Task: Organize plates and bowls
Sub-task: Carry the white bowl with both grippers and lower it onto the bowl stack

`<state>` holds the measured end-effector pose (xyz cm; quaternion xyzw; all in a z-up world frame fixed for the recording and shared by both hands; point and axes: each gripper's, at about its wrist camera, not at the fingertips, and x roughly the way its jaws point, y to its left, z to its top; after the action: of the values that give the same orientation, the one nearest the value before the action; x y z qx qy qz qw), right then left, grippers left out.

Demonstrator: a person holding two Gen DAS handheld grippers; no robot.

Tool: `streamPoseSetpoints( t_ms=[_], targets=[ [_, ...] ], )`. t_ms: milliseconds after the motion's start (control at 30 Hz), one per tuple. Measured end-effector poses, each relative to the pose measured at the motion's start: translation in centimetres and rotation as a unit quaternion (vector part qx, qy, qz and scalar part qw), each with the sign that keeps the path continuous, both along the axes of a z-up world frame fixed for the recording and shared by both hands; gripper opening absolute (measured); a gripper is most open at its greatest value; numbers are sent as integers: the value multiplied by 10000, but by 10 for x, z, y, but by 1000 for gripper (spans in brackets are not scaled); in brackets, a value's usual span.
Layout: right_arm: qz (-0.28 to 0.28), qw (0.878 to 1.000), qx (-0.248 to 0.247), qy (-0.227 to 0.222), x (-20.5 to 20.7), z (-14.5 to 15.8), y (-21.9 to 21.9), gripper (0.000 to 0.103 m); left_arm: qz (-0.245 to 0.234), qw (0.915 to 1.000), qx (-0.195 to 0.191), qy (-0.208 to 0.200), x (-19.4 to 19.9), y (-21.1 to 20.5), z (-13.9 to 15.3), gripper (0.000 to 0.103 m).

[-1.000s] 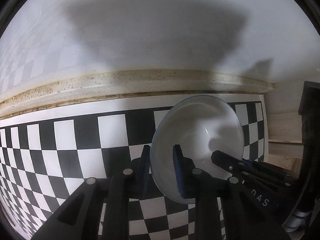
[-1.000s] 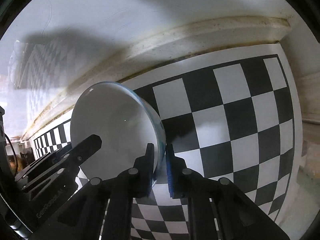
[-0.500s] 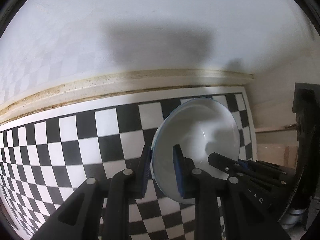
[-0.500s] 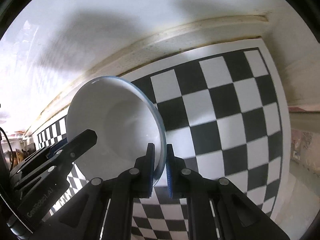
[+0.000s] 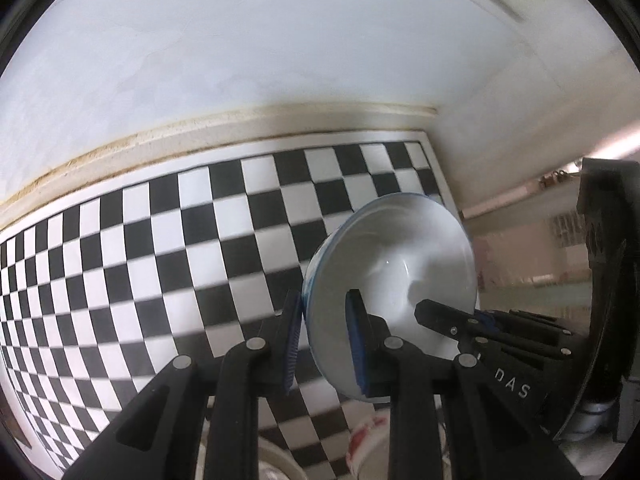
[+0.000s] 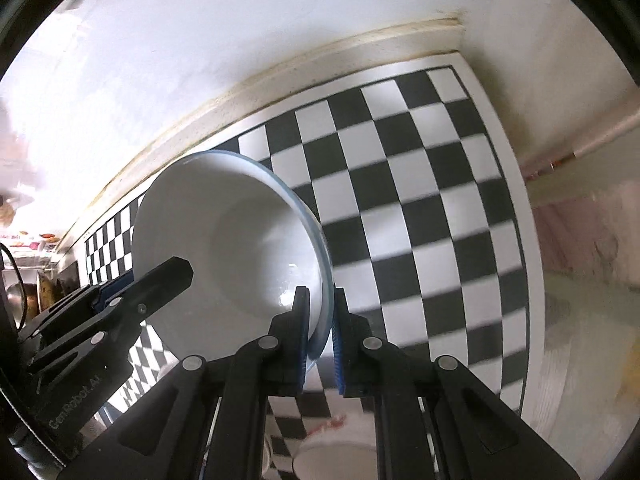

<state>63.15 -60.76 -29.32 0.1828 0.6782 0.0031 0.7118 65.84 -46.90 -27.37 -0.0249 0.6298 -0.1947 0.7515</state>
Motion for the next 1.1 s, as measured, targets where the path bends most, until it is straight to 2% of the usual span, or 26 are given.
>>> streamPoseSetpoints(
  t_ms=[300,533,833,1100],
  targets=[
    [-156,9997,-43,-157,-79,38,1,11,-324,9993,-145,-141,-71,-4,31,20],
    [-338,9991,-52,-244,-155,56,-13,11,-669,9974,-39,-281,-123,-15,35,20],
    [-512,9986,73,58,-210,28,-17,11,-890,9960,11,50,-164,-21,11,20],
    [-493,9981,72,374,-224,-4,-22,11,-936,9948,209,340,-170,-33,-18,20]
  ],
)
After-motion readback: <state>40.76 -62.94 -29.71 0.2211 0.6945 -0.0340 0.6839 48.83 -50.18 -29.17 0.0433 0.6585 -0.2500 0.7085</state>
